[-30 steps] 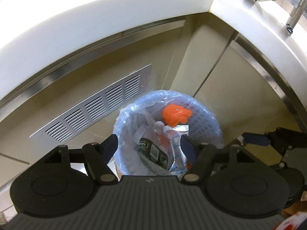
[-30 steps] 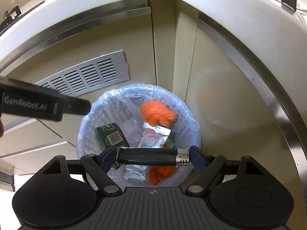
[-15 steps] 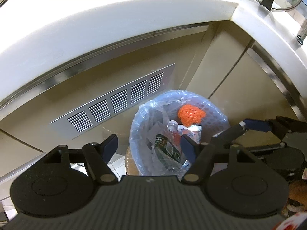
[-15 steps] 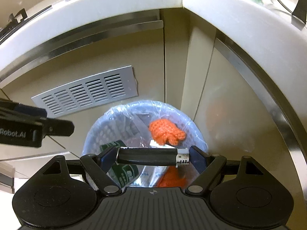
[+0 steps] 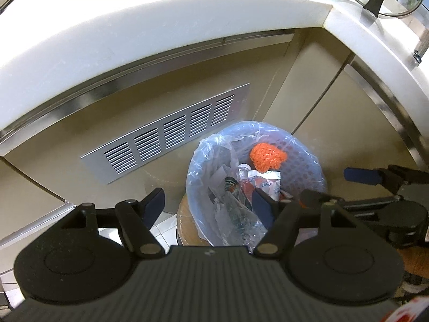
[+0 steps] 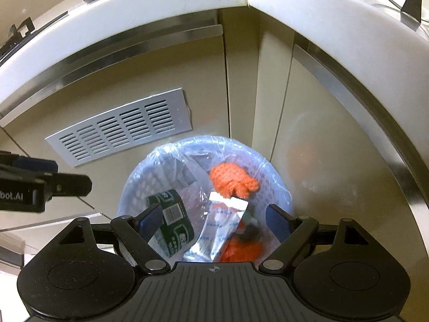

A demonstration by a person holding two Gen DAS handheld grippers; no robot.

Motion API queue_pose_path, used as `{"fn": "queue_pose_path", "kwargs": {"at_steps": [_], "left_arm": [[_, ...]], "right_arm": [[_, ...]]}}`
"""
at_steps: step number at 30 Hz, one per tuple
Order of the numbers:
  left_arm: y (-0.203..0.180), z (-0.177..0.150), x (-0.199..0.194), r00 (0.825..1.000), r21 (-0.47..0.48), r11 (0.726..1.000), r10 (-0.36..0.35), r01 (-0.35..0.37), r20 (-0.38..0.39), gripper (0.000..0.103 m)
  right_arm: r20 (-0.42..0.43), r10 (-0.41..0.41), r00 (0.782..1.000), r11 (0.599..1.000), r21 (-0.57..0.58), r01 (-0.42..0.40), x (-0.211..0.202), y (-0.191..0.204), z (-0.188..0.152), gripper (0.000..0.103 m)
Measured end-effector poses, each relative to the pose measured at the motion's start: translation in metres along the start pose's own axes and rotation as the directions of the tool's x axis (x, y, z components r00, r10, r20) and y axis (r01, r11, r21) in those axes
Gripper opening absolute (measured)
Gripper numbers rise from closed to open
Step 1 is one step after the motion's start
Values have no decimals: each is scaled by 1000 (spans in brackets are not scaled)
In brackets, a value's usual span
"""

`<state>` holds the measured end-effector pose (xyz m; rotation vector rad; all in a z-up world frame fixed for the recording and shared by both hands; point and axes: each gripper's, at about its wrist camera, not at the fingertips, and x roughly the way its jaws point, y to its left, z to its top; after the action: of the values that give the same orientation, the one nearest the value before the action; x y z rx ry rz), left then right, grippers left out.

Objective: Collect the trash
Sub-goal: 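Open the right gripper to drop the black lighter into the wastebasket, then raise both open grippers back over the counter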

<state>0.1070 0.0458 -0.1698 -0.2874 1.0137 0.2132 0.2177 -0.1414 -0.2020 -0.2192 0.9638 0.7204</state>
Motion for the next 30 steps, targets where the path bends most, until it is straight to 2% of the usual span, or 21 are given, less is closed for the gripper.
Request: {"fn": "queue_pose_path", "kwargs": {"at_steps": [8,14,22,30], "left_arm": [[-5,-4,-17,1000,9,1000,-20,20,23,68],[-9,-3,-37,998,26,999,-31,30,51,68],[-12,9,-71,993,36,998,-47,43,113,69],[-16,28,-109,977,39,998,-59,52,205,69]], "right_arm": [[-3,-3,1000,1000,-8,3,-21,9,-11,84],[37,-7,999,1000,-24,7,-46,17,-7,84],[135,-8,991,996,-85,20,-89,31,11,84],[256,-6,967,994,-105,34,-127,38,38,84]]}}
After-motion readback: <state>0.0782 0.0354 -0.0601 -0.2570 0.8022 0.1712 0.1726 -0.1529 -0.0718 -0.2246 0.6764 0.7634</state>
